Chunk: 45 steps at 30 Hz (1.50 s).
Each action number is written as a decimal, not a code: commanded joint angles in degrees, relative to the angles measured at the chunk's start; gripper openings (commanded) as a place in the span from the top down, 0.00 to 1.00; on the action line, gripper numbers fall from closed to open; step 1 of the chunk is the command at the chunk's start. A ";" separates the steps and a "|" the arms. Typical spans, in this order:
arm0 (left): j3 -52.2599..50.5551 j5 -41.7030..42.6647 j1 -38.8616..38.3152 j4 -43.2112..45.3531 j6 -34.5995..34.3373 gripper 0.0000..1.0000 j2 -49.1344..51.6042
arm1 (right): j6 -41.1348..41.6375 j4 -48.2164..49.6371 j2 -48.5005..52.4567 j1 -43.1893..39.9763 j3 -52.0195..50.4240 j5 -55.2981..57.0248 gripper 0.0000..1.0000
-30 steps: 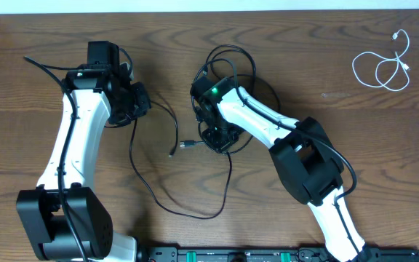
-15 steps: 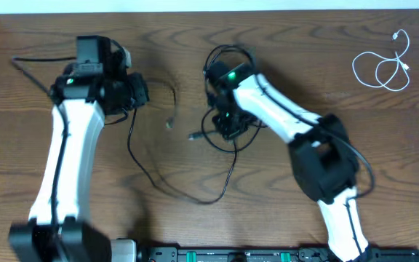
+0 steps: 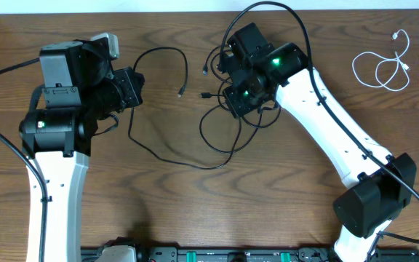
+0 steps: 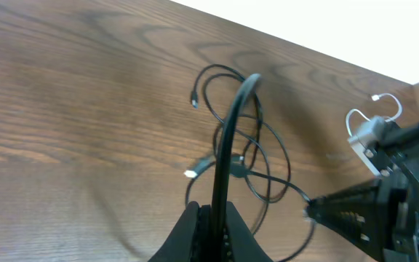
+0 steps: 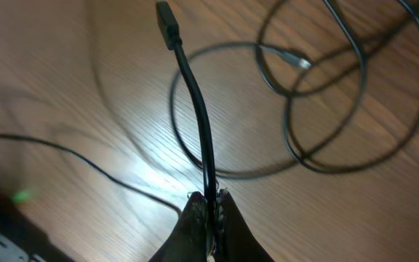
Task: Untangle cables
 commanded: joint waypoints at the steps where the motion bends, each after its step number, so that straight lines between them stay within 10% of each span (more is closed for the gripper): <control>1: 0.76 2.62 -0.83 0.02 0.42 0.93 0.39 | 0.87 2.47 -1.36 1.27 0.46 -8.31 0.99; 13: 0.46 6.25 -1.81 -1.27 -16.74 0.93 9.75 | 9.33 13.22 -0.81 3.17 0.33 -11.17 0.99; 36: -1.42 7.10 -2.40 -1.27 -17.29 0.92 20.11 | 17.11 18.51 3.96 2.82 -0.94 -12.87 0.99; 45: -1.40 7.10 -4.17 -0.98 -12.00 0.62 23.45 | 18.88 18.45 8.33 2.82 -0.94 -12.26 0.99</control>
